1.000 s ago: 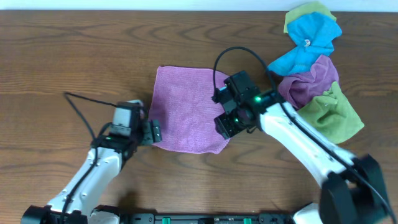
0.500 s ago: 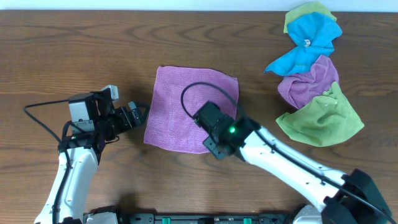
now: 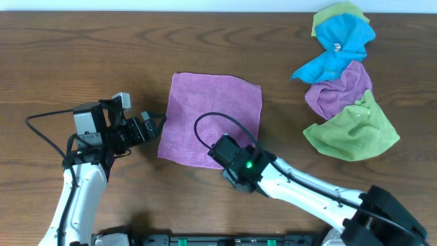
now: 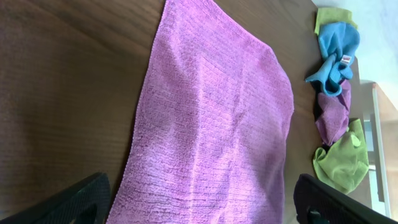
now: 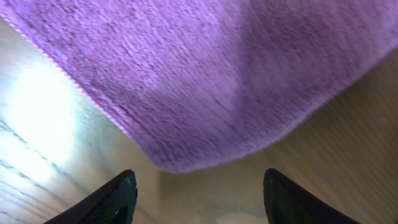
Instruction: Fold the cloth
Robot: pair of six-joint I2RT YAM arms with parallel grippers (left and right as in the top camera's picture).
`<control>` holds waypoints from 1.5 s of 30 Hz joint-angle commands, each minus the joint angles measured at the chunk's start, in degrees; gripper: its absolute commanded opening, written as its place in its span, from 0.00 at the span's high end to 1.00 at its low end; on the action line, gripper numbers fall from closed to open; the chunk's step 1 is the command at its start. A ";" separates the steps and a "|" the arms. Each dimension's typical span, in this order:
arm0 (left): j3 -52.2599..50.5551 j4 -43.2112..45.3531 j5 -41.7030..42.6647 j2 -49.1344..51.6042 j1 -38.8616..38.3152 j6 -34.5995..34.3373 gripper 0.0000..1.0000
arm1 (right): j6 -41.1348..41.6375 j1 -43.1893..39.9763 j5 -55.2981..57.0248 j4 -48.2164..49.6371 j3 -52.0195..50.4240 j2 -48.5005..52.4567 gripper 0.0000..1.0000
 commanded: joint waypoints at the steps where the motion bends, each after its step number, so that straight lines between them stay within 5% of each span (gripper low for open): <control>1: 1.05 0.20 0.66 -0.61 0.17 -0.17 0.05 | 0.98 0.61 0.28 1.68 -1.64 -0.04 0.34; 25: 1.05 0.20 0.66 -0.61 0.17 -0.15 0.05 | 8.52 -1.51 18.23 7.06 -2.91 5.05 0.35; 35: 1.03 0.17 0.63 -0.61 0.17 0.22 0.04 | 9.01 -1.51 22.34 -1.29 -0.35 5.03 0.33; 45: 1.03 0.02 0.59 -0.61 0.17 0.24 0.05 | 19.28 -1.53 30.56 -13.62 5.66 5.03 0.32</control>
